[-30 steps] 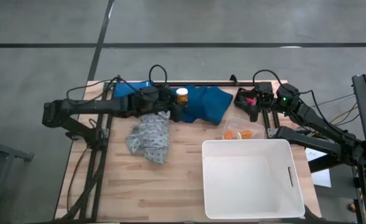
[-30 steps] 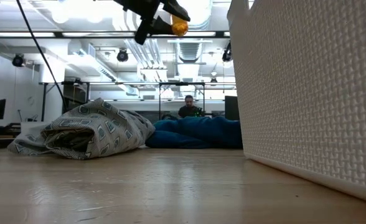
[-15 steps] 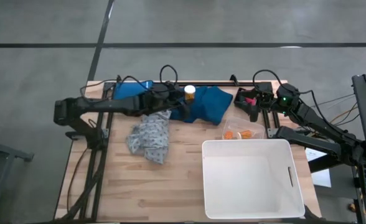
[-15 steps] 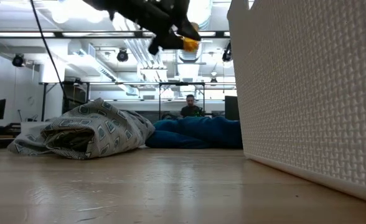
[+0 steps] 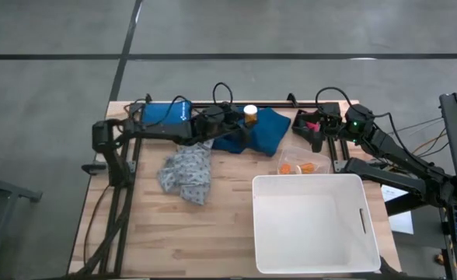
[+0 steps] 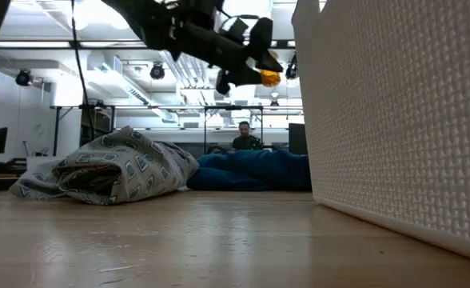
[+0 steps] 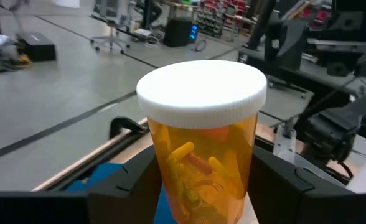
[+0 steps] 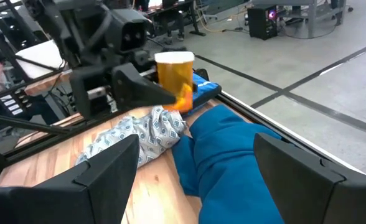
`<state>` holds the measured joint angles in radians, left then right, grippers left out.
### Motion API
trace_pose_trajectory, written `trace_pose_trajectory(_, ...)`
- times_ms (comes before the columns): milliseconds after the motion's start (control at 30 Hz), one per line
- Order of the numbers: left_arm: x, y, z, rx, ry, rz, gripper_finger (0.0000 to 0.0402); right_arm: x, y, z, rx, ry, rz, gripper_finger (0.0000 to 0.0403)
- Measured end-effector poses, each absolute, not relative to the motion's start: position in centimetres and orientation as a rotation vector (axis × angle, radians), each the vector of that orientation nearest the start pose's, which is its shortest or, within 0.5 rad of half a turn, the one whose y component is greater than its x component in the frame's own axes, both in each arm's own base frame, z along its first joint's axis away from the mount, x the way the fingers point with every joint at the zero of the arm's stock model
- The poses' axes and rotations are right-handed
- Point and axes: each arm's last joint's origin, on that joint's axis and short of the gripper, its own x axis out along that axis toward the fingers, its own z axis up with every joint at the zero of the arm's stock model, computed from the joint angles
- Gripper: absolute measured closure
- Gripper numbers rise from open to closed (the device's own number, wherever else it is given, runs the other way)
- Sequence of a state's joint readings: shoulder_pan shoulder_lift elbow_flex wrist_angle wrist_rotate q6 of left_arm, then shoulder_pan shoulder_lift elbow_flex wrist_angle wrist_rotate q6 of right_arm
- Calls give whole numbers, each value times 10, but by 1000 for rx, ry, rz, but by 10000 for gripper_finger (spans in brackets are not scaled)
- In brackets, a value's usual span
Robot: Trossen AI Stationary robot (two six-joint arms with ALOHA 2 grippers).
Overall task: Pick & place medical supplies in basket/bin
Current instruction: Put the orange pill bottle into the transparent bin
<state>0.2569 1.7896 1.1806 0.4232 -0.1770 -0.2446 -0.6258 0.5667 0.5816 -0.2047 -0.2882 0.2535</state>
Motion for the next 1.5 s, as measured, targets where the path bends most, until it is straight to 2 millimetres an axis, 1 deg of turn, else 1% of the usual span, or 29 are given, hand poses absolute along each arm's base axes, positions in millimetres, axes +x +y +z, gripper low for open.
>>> trace_pose_trajectory(133,405,122,242,-281,153,407,197,114,-73,291,335,128,-358,92)
trace_pose_trajectory(333,423,141,235,-302,161,319,197,114,-72,291,335,128,-358,92)
trace_pose_trajectory(567,440,154,229,-313,165,250,197,114,-72,291,335,128,-357,92)
trace_pose_trajectory(733,450,155,226,-311,165,200,197,114,-73,291,334,128,-357,92)
trace_pose_trajectory(900,456,154,223,-313,169,160,196,114,-72,291,335,128,-357,92)
trace_pose_trajectory(1267,462,131,219,-311,204,136,196,114,-73,291,335,128,-358,92)
trace_pose_trajectory(1400,462,131,219,-259,207,132,196,114,-72,291,335,128,-357,92)
trace_pose_trajectory(1500,461,136,219,-231,208,141,196,114,-72,291,335,128,-357,92)
